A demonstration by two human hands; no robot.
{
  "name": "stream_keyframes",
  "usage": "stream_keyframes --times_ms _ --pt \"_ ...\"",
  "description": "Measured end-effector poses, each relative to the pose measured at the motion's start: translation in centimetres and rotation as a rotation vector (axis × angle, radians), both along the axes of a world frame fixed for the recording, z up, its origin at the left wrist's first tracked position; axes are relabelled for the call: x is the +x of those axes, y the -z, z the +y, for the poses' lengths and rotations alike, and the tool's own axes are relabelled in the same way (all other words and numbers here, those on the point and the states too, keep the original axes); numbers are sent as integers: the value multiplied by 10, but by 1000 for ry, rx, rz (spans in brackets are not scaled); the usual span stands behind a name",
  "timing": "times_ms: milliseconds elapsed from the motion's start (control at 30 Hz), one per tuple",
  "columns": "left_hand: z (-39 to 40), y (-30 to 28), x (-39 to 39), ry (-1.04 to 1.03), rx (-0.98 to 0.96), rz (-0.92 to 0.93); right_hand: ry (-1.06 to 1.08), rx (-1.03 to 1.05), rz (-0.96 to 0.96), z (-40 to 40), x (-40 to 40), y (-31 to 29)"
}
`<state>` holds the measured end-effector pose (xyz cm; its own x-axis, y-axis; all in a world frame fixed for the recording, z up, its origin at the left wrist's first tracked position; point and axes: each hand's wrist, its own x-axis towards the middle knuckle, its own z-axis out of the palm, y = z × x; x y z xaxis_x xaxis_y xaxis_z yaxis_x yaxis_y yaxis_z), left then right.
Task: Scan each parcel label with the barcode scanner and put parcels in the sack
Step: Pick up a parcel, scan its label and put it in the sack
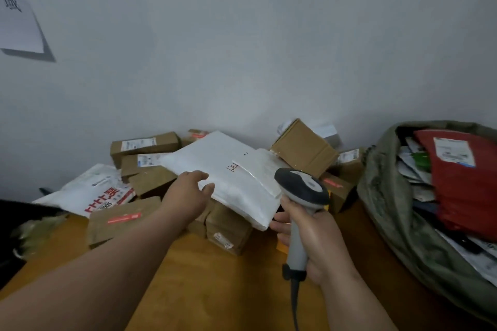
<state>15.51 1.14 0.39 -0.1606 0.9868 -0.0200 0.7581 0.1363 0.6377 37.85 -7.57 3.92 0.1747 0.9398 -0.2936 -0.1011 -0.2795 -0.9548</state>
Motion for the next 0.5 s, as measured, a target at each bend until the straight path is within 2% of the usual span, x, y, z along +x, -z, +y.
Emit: stream_keyframes --times_ms 200,500 --pt "35 9 3 65 -44 114 24 -32 -37 33 -7 25" --pt "128 41 72 395 -22 495 24 -129 -35 110 21 54"
